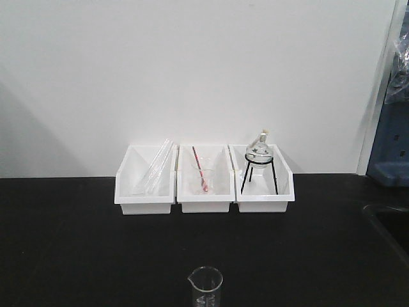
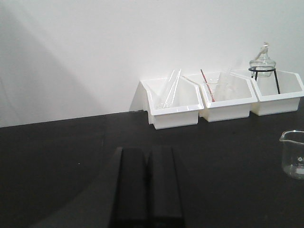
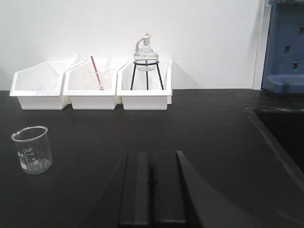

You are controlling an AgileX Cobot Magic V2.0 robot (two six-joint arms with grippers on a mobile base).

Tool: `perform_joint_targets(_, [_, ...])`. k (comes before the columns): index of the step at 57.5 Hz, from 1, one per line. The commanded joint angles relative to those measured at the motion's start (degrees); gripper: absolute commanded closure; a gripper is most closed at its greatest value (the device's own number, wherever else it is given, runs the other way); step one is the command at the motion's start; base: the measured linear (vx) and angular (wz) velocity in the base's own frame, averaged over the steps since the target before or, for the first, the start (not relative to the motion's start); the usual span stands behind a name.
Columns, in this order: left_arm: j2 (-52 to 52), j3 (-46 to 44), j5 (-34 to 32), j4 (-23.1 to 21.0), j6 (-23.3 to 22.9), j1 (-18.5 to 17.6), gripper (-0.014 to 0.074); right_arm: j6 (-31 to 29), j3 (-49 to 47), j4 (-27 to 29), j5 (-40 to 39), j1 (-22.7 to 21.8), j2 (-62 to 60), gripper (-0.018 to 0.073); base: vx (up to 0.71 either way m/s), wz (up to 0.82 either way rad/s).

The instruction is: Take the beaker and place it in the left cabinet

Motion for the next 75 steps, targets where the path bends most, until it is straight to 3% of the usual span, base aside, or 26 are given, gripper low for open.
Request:
perform_joint_targets(1, [-1.08,0.93,-4.79,-0.42,-0.19,-0.03,0.0595,-0.26,0.31,-0.53,-4.32,-0.07,-0.63,0.0564,0.00,0.00])
perform_joint_targets(54, [-1.08,0.93,-4.79,-0.42,-0.19,-0.03,0.0595,-0.26,0.26,-0.53,-4.71,-0.07,-0.63,0.0564,0.00,0.00])
perform_joint_targets(59, [-1.08,0.93,-4.79,-0.42,-0.19,-0.03,0.0595,-0.26,0.26,-0.53,-5.86,-0.07,-0.63,0.0564,0.00,0.00])
perform_joint_targets(75, [-1.08,0.93,-4.79,-0.42,-0.19,-0.03,0.0595,-0.10,-0.27,-0.17,-19.88,-0.07,-0.63,0.0559,0.00,0.00])
